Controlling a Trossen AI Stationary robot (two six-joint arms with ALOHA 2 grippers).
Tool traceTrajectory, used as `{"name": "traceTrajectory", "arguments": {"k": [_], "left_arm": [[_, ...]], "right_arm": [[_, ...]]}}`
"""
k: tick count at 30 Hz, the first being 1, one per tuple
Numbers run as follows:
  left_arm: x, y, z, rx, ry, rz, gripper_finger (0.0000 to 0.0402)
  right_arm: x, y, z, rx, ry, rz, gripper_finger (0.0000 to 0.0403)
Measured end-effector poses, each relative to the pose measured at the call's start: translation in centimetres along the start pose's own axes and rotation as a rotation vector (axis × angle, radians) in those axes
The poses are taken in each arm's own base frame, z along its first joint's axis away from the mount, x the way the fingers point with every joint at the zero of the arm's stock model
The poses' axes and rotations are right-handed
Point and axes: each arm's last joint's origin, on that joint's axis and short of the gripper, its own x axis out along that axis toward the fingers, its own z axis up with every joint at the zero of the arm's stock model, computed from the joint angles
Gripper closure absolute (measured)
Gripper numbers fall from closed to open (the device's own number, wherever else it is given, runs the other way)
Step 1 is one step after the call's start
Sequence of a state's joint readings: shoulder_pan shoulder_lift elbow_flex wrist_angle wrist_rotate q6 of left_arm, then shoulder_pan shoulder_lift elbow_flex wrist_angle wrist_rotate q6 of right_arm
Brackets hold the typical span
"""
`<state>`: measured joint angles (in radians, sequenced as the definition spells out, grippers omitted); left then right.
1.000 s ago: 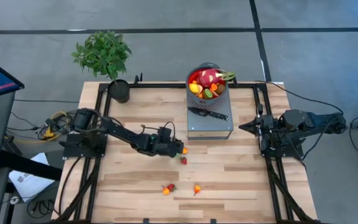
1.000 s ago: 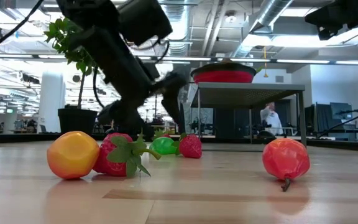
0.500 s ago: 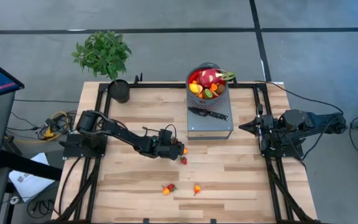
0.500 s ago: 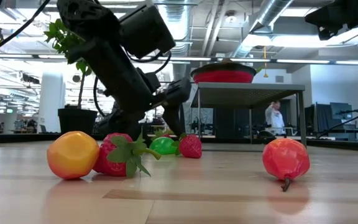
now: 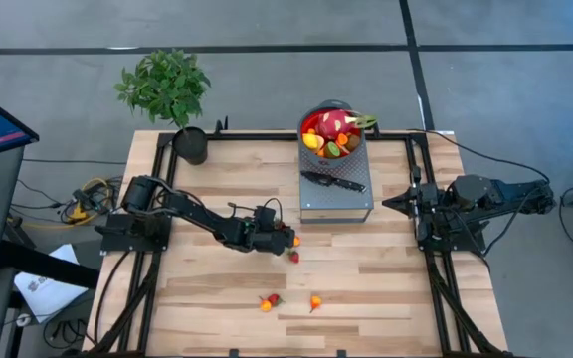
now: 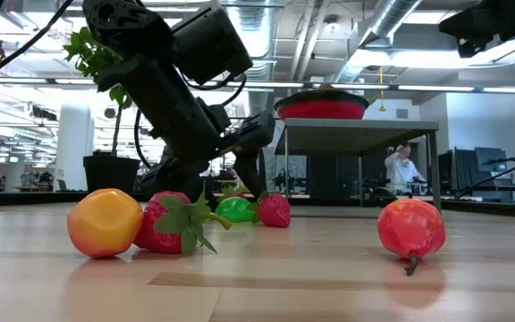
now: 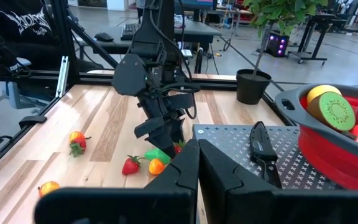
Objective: Pick & Place Fruit
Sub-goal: Put the strawberry into the red colander on the shelf
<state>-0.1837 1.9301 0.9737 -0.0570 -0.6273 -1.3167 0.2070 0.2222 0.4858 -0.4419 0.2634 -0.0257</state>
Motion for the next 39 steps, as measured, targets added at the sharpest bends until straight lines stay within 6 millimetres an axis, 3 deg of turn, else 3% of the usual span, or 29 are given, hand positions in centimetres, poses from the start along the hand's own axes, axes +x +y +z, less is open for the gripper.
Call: {"name": "traceTrajectory", "arguments": {"k": [7, 25, 34, 39], "left_arm": [[0.0, 0.0, 0.0, 0.002, 0.010, 0.001, 0.0130], [-0.1, 0.0, 0.1, -0.009, 0.018, -0.005, 0.0258], [-0.3, 0.0, 0.2, -0.011, 0.005, -0.005, 0.0246], [-0.8, -0.3, 1.4, -0.017, -0.013, -0.022, 0.0255]], "right_arm": [[0.0, 0.0, 0.0, 0.000, 0.000, 0.000, 0.0402], [0.0, 0.0, 0.0, -0.001, 0.000, 0.000, 0.0402], [0.0, 0.0, 0.0, -0.002, -0.003, 0.000, 0.0402], [0.0, 0.0, 0.6, 0.016, -0.062, -0.001, 0.0402]]}}
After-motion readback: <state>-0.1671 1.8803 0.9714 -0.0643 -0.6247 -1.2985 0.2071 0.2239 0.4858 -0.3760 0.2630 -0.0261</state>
